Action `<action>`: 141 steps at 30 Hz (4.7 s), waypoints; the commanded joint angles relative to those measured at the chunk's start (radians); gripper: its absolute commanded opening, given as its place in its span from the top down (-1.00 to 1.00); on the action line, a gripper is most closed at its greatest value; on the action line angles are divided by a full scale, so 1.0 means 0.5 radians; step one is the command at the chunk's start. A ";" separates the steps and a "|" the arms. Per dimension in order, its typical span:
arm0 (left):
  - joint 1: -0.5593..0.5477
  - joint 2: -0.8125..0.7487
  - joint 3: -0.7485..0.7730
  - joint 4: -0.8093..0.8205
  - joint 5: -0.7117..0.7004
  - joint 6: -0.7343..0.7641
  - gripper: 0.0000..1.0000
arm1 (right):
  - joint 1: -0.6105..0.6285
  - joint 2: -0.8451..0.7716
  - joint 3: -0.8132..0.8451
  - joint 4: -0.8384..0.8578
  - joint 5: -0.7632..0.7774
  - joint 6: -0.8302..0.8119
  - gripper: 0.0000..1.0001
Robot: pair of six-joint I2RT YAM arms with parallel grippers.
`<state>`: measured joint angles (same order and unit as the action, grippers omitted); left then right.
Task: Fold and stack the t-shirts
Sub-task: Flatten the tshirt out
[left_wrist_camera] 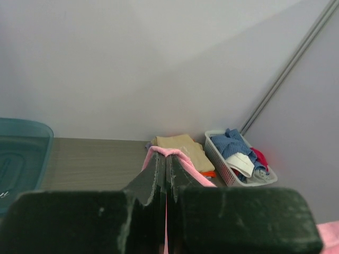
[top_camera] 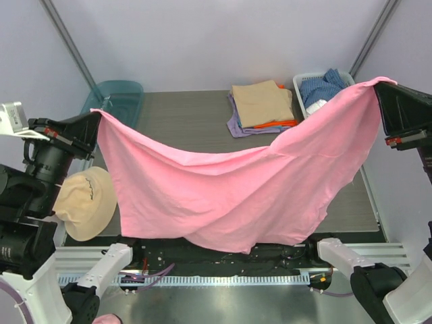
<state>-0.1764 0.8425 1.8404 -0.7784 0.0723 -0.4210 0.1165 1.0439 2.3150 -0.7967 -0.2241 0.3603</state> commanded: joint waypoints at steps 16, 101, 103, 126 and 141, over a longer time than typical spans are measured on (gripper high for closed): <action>0.022 1.481 0.837 0.536 -0.050 0.345 1.00 | -0.043 1.430 0.844 0.581 0.040 -0.071 0.99; 0.021 -0.200 -0.560 -0.058 -0.617 -0.223 1.00 | 0.025 -0.382 -1.383 0.102 -0.282 0.353 0.98; 0.018 -0.097 -0.631 0.035 -0.614 -0.201 0.99 | 0.022 -0.330 -1.476 0.297 -0.218 0.347 0.98; 0.083 1.274 0.944 0.590 -0.445 0.087 1.00 | -0.126 1.135 0.198 1.052 -0.236 0.154 0.99; 0.083 0.003 -1.834 1.118 -0.608 -0.238 1.00 | -0.120 -0.029 -2.343 1.320 -0.423 0.196 0.98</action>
<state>-0.1368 0.8165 1.2236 -0.2173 -0.2100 -0.4389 0.0551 0.9787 1.4441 -0.1143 -0.3855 0.4194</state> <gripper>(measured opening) 0.012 0.048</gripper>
